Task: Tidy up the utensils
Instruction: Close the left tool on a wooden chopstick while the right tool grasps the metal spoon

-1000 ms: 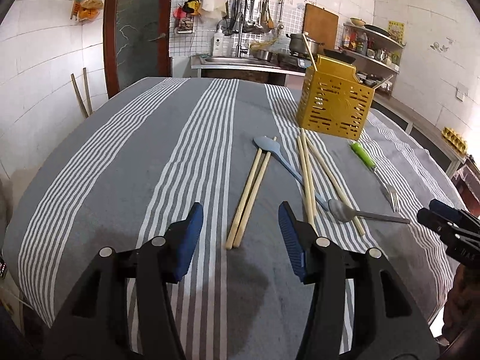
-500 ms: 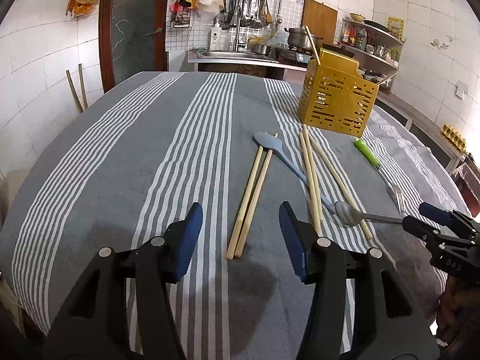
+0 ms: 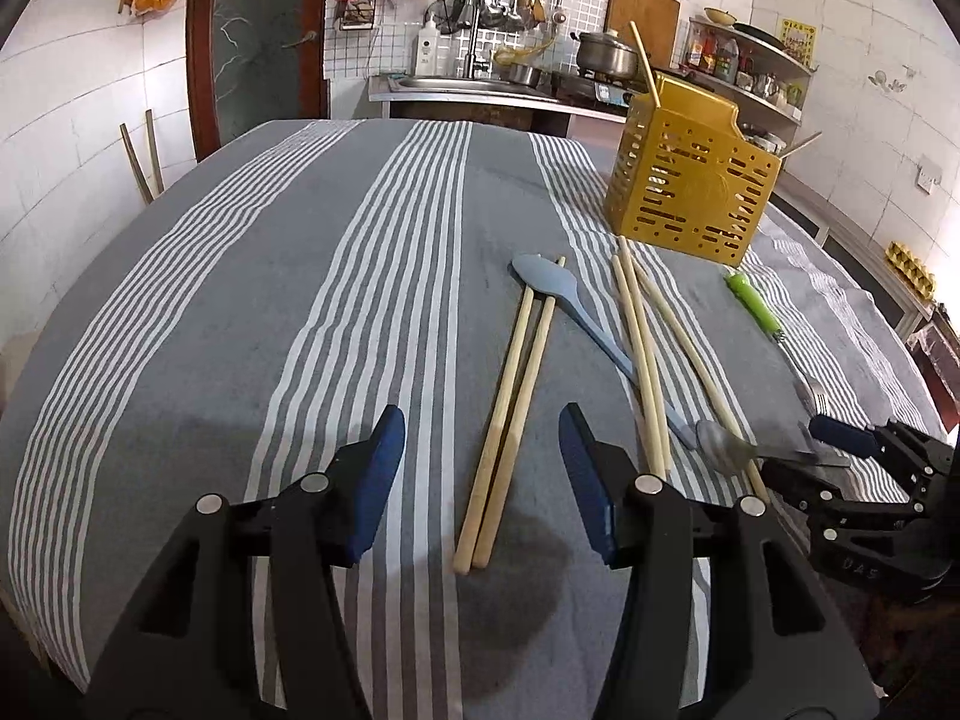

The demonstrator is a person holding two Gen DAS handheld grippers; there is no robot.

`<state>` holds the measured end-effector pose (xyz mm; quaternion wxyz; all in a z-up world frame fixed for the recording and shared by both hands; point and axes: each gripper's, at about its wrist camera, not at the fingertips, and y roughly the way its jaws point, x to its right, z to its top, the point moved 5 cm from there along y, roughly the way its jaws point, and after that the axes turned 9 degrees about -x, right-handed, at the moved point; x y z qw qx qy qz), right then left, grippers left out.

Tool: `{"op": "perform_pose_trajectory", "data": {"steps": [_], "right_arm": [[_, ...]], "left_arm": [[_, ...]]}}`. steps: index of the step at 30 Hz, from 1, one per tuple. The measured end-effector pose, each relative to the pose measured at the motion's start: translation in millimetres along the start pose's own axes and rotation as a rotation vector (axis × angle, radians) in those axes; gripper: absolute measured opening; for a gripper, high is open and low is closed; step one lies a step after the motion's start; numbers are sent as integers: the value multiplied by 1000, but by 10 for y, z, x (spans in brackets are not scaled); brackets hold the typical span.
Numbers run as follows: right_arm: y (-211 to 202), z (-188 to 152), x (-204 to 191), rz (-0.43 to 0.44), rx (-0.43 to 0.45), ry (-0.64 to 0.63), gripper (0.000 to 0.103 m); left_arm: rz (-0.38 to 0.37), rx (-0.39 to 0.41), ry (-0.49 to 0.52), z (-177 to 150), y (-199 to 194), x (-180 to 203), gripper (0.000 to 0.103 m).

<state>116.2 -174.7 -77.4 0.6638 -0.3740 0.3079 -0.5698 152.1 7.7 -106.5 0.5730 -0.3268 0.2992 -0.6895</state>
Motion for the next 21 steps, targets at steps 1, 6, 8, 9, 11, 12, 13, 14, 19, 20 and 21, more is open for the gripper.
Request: {"op": "perform_pose_trajectory", "data": {"steps": [1, 6, 8, 9, 11, 12, 13, 14, 19, 20, 21], "right_arm": [[21, 52, -17, -7, -1, -12, 64], [164, 329, 31, -66, -16, -11, 64], [234, 429, 105, -84, -36, 13, 64], [280, 478, 134, -81, -50, 16, 61], [357, 586, 190, -57, -77, 27, 60], [383, 621, 199, -53, -84, 24, 56], [415, 677, 215, -42, -94, 24, 51], [444, 712, 229, -32, -101, 29, 46], [593, 913, 294, 27, -132, 37, 13], [622, 936, 307, 38, -138, 43, 12], [646, 964, 321, 43, -140, 44, 9]], "left_arm": [[-1, -1, 2, 32, 16, 2, 52], [-7, -13, 15, 223, 130, 50, 54], [-10, -28, 25, 327, 222, 87, 54], [-12, -34, 26, 356, 254, 94, 54], [-7, -51, 33, 456, 354, 108, 54], [-7, -60, 44, 515, 412, 122, 54], [-7, -66, 49, 555, 456, 130, 54], [-10, -76, 51, 588, 501, 132, 54], [-40, -142, 83, 689, 697, 158, 53], [-44, -155, 99, 703, 729, 168, 53], [-50, -163, 103, 711, 750, 166, 50]]}}
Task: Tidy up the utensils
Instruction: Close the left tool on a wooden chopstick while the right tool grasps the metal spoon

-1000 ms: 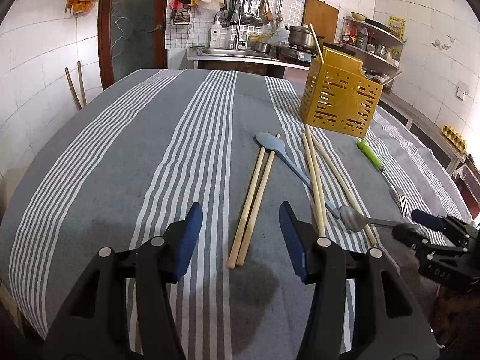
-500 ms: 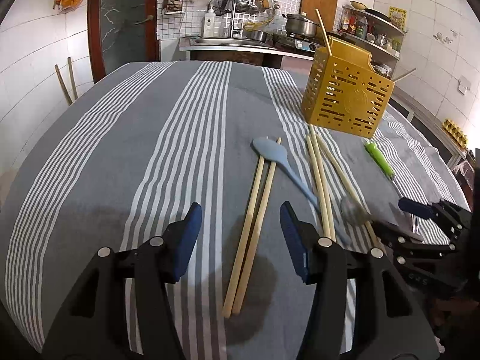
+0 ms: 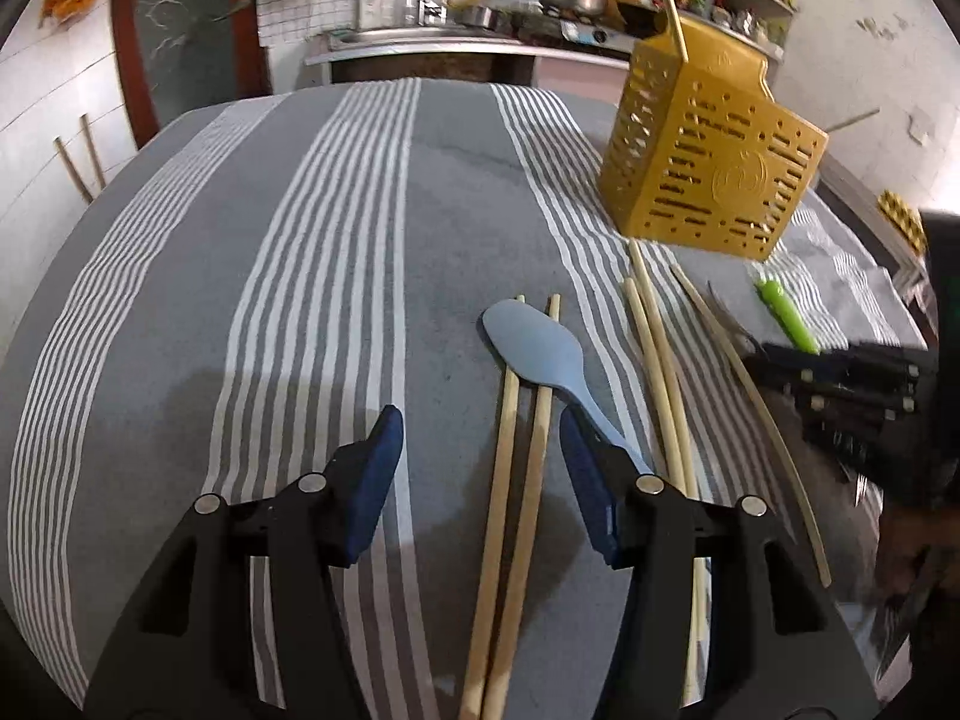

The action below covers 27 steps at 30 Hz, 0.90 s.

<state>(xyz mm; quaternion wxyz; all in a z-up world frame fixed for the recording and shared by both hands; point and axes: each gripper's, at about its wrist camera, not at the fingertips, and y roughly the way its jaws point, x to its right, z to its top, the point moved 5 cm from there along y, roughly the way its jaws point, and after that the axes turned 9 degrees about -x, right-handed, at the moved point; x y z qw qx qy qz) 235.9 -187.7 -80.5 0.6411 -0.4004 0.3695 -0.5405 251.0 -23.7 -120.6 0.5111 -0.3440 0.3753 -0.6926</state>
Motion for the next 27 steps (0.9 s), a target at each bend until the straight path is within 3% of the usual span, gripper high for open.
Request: {"op": "perform_pose_trajectory", "data": {"steps": [8, 16, 20, 21, 27], "right_arm": [[95, 93, 50, 38, -8, 17, 8], [143, 207, 62, 64, -22, 30, 8], [158, 237, 39, 62, -22, 32, 8], [156, 236, 37, 61, -21, 30, 8], [66, 223, 110, 127, 11, 62, 8]], "left_arm": [[-21, -72, 60, 96, 185, -5, 28], [16, -108, 151, 206, 363, 97, 24], [37, -119, 201, 263, 417, 145, 11], [38, -117, 190, 286, 422, 118, 4], [10, -102, 130, 363, 394, 60, 4]]}}
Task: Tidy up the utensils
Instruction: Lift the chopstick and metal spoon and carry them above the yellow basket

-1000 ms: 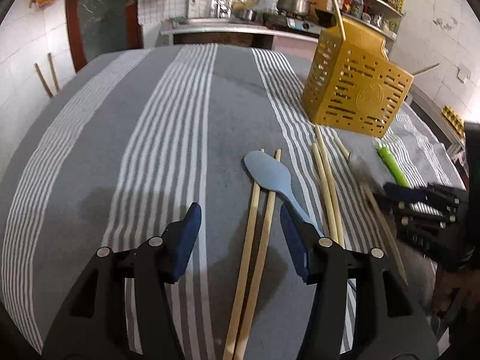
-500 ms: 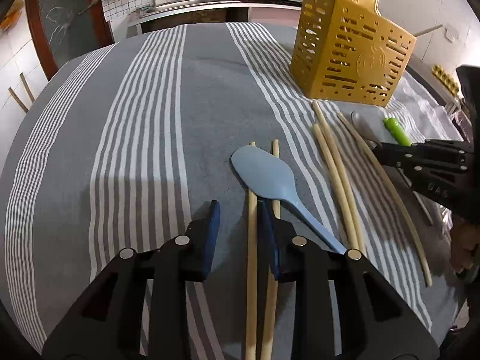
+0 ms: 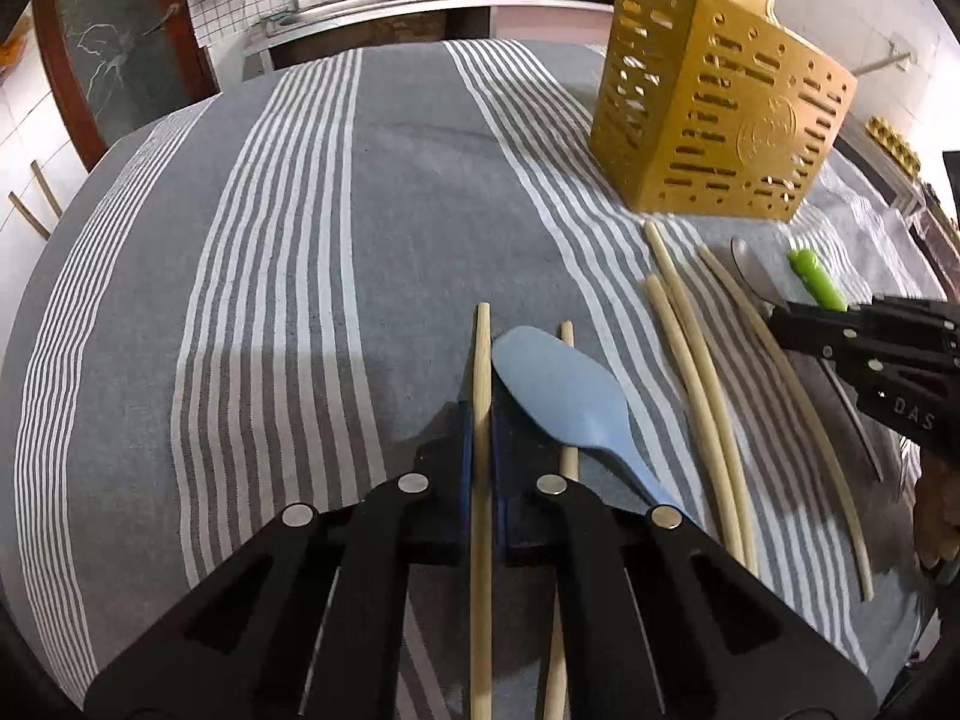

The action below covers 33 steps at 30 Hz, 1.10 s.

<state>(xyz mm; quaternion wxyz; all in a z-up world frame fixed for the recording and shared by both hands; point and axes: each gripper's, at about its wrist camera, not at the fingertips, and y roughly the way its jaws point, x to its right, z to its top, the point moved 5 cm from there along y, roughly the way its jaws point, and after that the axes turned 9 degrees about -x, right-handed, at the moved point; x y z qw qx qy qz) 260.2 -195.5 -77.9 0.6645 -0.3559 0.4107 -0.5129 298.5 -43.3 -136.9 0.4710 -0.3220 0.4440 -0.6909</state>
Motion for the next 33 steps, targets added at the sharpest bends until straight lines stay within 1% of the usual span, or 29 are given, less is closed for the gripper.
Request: {"op": "perform_pose_trajectory", "data": {"steps": [4, 7, 9, 10, 11, 13, 16, 19, 21, 28, 33], "right_arm": [[-189, 16, 2, 33, 62, 14, 8], [-327, 35, 23, 44, 108, 26, 8], [-483, 57, 42, 72, 166, 40, 8], [-527, 48, 41, 74, 181, 42, 8], [-623, 44, 46, 84, 214, 45, 8], [-758, 25, 61, 101, 260, 47, 8], [-926, 19, 97, 109, 312, 50, 8], [-1031, 57, 114, 111, 347, 53, 8], [-1146, 13, 164, 114, 371, 53, 8], [-1385, -27, 139, 109, 432, 41, 8], [-1574, -91, 137, 106, 473, 27, 8]], "left_arm": [[-8, 54, -31, 28, -169, 8, 4], [-15, 115, -48, 67, -365, 17, 4], [-29, 169, -64, 87, -522, 22, 4], [-25, 184, -72, 94, -581, 18, 4], [-25, 204, -79, 100, -648, 18, 4], [-36, 258, -94, 109, -819, 13, 4], [-40, 304, -99, 105, -1009, 36, 4], [-53, 337, -101, 113, -1168, 83, 5], [-57, 362, -100, 114, -1286, 126, 5], [-76, 438, -104, 82, -1600, 274, 5], [-81, 469, -89, 75, -1766, 373, 5]]}}
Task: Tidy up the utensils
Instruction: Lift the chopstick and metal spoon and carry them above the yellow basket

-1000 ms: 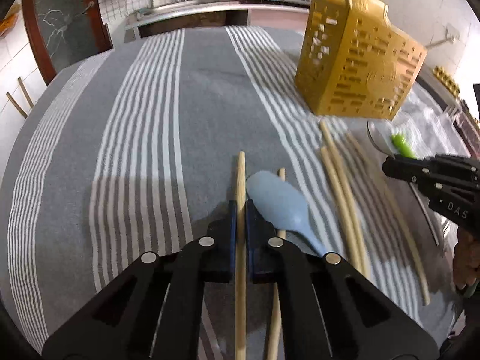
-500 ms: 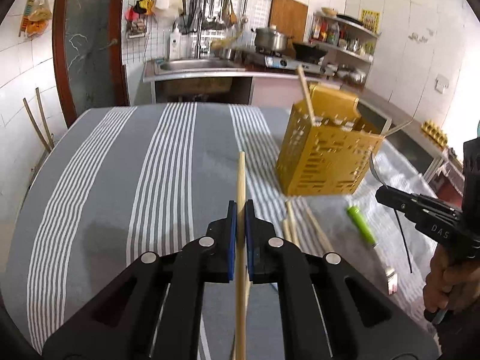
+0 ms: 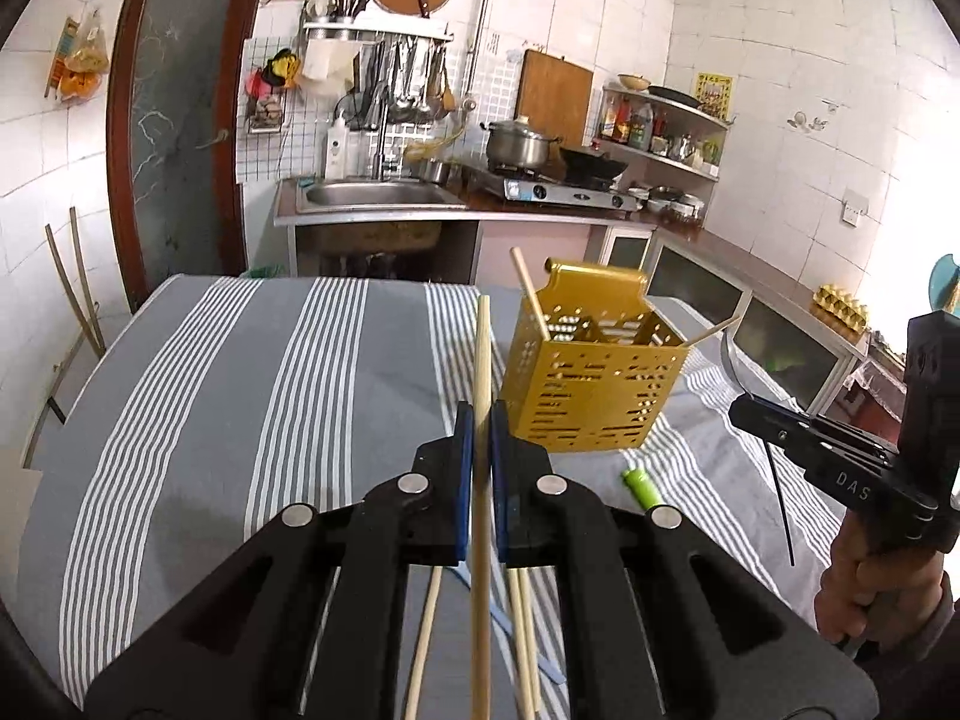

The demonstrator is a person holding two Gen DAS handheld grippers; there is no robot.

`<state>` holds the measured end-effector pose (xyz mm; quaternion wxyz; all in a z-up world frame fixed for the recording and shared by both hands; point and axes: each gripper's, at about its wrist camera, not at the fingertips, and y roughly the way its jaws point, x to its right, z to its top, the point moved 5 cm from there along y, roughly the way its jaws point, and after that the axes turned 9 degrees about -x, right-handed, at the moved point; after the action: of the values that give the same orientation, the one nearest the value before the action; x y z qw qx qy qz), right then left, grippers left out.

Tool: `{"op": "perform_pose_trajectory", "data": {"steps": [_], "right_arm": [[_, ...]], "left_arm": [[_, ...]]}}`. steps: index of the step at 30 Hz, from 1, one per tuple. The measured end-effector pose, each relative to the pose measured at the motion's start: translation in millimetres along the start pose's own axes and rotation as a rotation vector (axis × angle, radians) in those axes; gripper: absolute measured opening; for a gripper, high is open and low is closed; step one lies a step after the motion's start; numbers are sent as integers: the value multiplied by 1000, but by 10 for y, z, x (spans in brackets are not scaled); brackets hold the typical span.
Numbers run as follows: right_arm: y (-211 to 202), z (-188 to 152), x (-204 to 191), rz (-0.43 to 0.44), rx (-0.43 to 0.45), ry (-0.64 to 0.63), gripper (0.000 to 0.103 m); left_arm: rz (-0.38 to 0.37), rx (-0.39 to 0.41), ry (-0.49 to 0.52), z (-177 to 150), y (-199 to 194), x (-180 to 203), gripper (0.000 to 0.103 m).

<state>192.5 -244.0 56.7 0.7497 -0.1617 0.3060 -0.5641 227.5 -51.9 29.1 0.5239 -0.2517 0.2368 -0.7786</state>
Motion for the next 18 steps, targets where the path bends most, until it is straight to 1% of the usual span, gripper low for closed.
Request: {"op": "perform_pose_trajectory", "data": {"steps": [6, 9, 18], "right_arm": [[-145, 66, 46, -9, 42, -6, 8], [-200, 115, 55, -21, 57, -18, 5], [-270, 220, 62, -11, 97, -37, 4]], "left_arm": [[-4, 34, 10, 79, -156, 117, 5], [-2, 55, 21, 133, -214, 206, 5], [-25, 77, 19, 260, -191, 314, 5]]}}
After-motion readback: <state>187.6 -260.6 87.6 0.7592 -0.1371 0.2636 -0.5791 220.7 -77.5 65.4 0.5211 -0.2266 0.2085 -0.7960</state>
